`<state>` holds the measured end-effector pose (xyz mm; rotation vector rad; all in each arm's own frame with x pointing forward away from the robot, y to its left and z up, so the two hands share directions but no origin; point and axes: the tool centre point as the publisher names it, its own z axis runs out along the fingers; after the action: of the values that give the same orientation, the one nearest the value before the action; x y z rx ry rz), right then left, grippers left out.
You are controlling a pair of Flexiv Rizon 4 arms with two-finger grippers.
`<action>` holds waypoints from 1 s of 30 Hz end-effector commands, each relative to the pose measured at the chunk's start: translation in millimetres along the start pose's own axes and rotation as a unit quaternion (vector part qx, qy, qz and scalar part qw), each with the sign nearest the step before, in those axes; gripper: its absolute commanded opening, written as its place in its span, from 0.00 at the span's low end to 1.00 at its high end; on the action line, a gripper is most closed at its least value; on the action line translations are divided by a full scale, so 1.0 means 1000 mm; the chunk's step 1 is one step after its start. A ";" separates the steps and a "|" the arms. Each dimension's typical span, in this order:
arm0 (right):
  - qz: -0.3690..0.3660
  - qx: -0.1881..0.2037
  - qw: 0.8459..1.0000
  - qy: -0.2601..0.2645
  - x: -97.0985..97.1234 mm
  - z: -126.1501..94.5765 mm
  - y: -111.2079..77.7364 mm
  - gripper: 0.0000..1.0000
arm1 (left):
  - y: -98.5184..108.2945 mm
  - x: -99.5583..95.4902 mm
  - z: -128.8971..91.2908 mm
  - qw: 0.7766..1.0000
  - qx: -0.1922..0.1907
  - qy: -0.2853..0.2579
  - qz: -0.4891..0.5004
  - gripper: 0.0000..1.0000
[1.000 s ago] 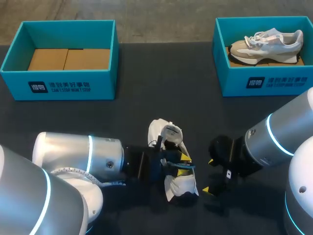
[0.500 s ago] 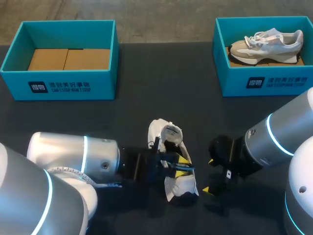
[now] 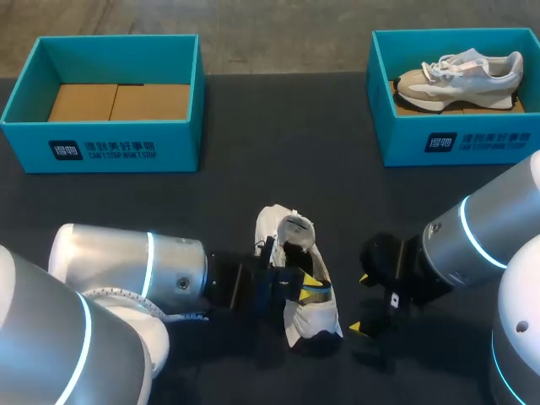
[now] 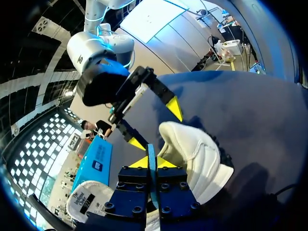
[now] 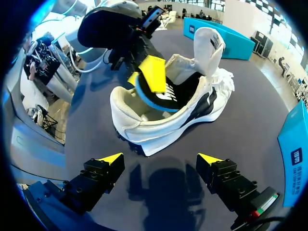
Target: Take the shoe out of the shoebox, open the shoe tongue, remove and reinsert the insole, then place the shoe into the shoebox
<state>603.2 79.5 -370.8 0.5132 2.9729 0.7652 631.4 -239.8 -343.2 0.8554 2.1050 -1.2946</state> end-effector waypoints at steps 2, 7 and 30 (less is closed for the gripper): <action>0.001 0.000 1.000 -0.002 0.002 -0.001 0.000 1.00 | 0.011 -0.005 0.013 1.000 -0.021 0.010 -0.009 0.00; 0.001 0.000 1.000 -0.002 0.002 -0.001 0.000 1.00 | 0.015 -0.003 0.013 1.000 -0.027 0.010 -0.013 0.00; 0.001 0.000 1.000 -0.002 0.002 -0.001 0.000 1.00 | -0.022 -0.009 -0.017 0.999 0.040 0.030 -0.009 0.35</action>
<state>603.2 79.5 -370.8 0.5132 2.9729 0.7652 620.1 -246.3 -322.8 0.9068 2.1180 -1.3816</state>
